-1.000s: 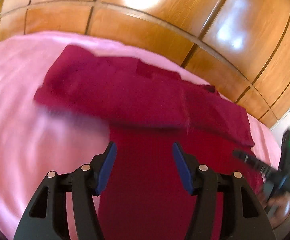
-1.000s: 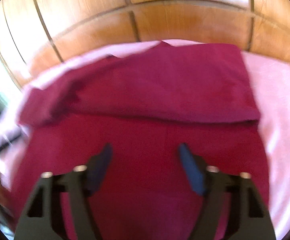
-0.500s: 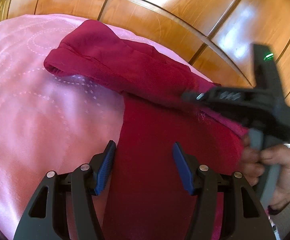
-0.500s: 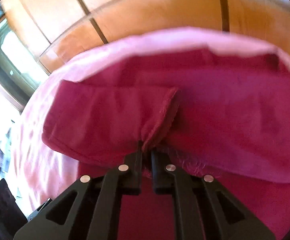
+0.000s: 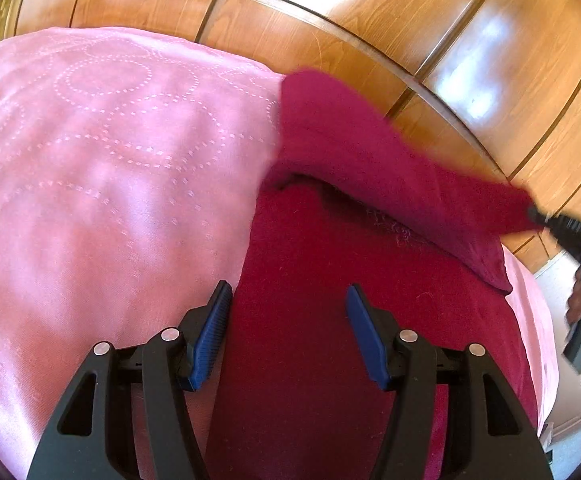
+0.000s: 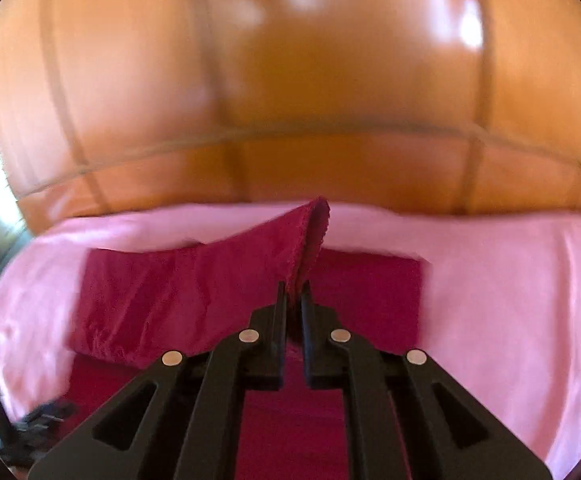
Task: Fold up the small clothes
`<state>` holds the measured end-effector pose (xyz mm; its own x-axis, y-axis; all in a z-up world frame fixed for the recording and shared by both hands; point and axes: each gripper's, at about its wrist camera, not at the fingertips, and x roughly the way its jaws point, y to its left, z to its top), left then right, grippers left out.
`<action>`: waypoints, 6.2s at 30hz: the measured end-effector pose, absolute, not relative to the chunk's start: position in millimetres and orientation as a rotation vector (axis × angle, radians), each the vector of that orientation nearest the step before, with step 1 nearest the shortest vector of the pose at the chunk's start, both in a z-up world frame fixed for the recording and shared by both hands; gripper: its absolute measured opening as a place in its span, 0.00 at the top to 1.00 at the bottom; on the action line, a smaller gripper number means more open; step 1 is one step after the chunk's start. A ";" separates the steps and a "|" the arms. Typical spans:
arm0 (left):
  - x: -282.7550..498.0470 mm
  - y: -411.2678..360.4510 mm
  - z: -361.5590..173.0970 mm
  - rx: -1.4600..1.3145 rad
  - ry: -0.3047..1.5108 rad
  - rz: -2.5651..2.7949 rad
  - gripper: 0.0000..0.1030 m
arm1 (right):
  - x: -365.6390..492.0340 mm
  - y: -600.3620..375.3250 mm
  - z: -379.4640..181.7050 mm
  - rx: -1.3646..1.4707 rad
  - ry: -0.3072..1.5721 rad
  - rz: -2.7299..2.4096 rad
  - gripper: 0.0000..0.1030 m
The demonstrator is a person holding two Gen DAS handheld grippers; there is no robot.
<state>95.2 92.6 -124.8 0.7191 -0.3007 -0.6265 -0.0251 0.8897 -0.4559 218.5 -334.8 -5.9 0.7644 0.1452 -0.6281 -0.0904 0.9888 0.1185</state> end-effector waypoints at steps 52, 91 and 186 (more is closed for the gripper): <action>152.5 63.9 -64.6 -0.169 0.748 0.063 0.18 | 214.6 -329.4 -79.0 0.109 0.800 0.129 0.08; -44.2 105.9 -111.1 -0.327 0.846 0.041 0.30 | -2.2 -373.2 -94.0 0.146 0.889 0.198 0.06; 210.3 54.8 -84.7 -0.216 0.849 0.024 0.23 | 228.4 -342.7 -61.9 -0.007 0.820 0.100 0.18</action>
